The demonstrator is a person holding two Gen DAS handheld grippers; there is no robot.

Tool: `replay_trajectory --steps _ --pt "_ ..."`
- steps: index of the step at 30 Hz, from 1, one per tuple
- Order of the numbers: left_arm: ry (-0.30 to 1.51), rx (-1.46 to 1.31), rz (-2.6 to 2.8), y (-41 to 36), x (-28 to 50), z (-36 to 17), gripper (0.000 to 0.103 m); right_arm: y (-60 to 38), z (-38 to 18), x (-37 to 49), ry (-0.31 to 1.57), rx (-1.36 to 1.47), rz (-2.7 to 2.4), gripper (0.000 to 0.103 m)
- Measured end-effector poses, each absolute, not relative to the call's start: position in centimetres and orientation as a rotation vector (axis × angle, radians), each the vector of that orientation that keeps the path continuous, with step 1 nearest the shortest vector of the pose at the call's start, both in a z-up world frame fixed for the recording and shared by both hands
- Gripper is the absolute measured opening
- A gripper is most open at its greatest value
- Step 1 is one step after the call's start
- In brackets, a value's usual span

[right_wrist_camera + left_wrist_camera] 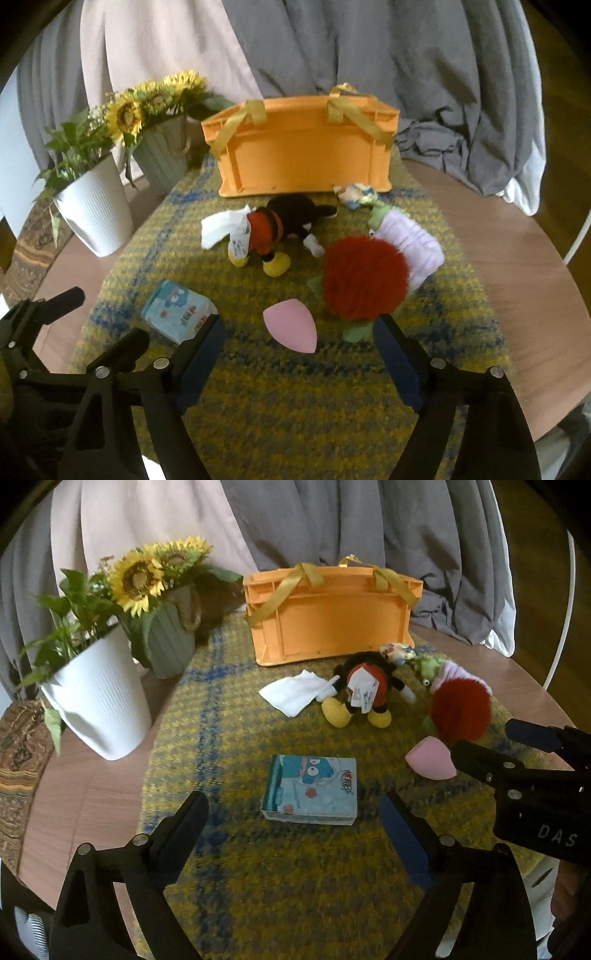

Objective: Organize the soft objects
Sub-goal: 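Grasp the pink makeup sponge with the right gripper while the left gripper grasps the blue tissue pack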

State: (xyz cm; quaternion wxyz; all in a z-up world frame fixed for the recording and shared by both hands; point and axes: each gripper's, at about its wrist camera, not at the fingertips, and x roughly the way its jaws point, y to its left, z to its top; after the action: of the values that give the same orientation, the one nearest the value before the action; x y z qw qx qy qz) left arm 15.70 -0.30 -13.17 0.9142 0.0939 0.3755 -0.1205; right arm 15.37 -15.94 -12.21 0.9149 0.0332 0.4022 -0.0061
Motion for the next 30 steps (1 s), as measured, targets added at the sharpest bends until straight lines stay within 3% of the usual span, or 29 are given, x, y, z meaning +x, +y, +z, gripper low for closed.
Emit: replay_trajectory --steps 19,22,27,30 --pt "0.845 0.219 -0.248 -1.8 18.8 -17.2 0.082 -16.2 -17.2 19.0 0.945 0.077 0.114 0.064" --pt "0.854 0.202 -0.265 -1.8 19.2 -17.4 0.074 -16.2 -17.3 19.3 0.950 0.086 0.119 0.058" --pt "0.862 0.163 -0.270 -1.6 19.6 -17.3 0.072 -15.6 -17.8 19.6 0.974 0.075 0.133 0.043" --pt "0.864 0.145 -0.263 -1.3 19.6 -17.1 0.071 -15.6 -17.7 19.5 0.970 0.077 0.128 0.041"
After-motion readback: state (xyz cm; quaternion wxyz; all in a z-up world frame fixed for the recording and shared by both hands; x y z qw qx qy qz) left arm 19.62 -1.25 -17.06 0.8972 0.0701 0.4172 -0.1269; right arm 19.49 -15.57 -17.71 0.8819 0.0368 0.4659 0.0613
